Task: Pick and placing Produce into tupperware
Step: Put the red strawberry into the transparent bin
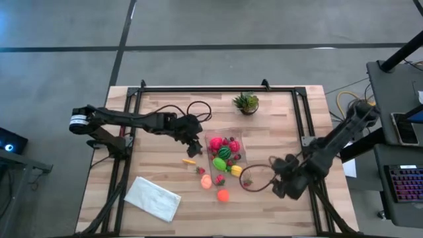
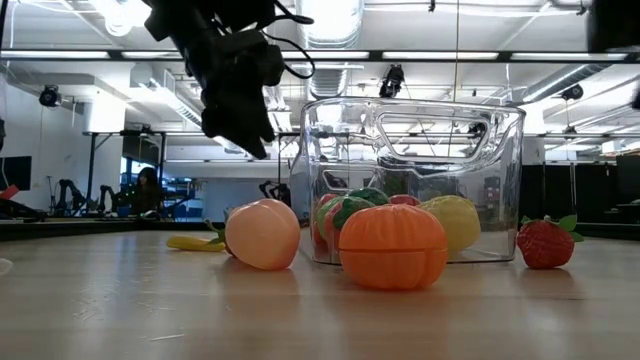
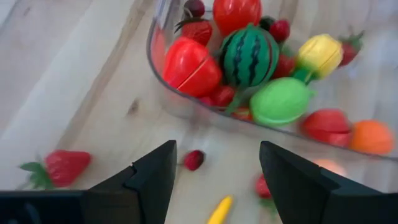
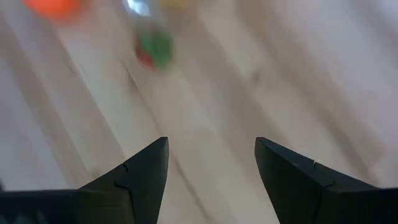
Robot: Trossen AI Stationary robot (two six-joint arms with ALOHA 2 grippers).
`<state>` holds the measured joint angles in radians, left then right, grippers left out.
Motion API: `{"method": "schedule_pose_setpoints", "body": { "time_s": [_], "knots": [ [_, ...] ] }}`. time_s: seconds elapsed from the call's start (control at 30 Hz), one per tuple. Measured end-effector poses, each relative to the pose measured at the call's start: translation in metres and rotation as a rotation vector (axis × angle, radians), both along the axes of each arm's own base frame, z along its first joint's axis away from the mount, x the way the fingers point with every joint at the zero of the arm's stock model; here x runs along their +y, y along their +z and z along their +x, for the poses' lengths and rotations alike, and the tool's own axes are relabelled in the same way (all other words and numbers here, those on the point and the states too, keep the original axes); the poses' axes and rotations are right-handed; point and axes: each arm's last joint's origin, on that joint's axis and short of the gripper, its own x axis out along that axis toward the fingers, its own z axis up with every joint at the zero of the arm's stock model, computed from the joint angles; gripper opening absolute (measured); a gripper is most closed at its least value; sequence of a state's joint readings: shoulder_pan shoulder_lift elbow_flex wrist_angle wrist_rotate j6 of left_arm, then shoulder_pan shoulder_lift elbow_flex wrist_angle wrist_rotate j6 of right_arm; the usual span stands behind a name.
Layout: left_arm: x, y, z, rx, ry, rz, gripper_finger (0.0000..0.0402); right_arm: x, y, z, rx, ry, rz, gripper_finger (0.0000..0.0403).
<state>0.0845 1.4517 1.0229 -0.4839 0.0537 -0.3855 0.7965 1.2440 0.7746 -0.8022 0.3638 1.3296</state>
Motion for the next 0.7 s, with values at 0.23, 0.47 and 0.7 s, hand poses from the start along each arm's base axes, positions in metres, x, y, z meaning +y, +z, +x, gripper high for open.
{"method": "schedule_pose_setpoints", "body": {
  "time_s": [0.23, 0.47, 0.7],
  "knots": [
    [0.0, -0.003, -0.002, 0.023, -0.062, 0.05, 0.0216, 0.027, -0.017, 0.02, 0.075, -0.067, 0.007, 0.0231],
    [0.0, -0.007, -0.005, 0.051, -0.067, 0.05, 0.0216, 0.053, -0.024, 0.042, 0.06, 0.115, -0.173, 0.0231],
    [0.0, -0.007, -0.005, 0.049, -0.056, 0.049, 0.0216, 0.065, -0.038, 0.053, 0.107, 0.21, -0.255, 0.0231]
  ]
}}
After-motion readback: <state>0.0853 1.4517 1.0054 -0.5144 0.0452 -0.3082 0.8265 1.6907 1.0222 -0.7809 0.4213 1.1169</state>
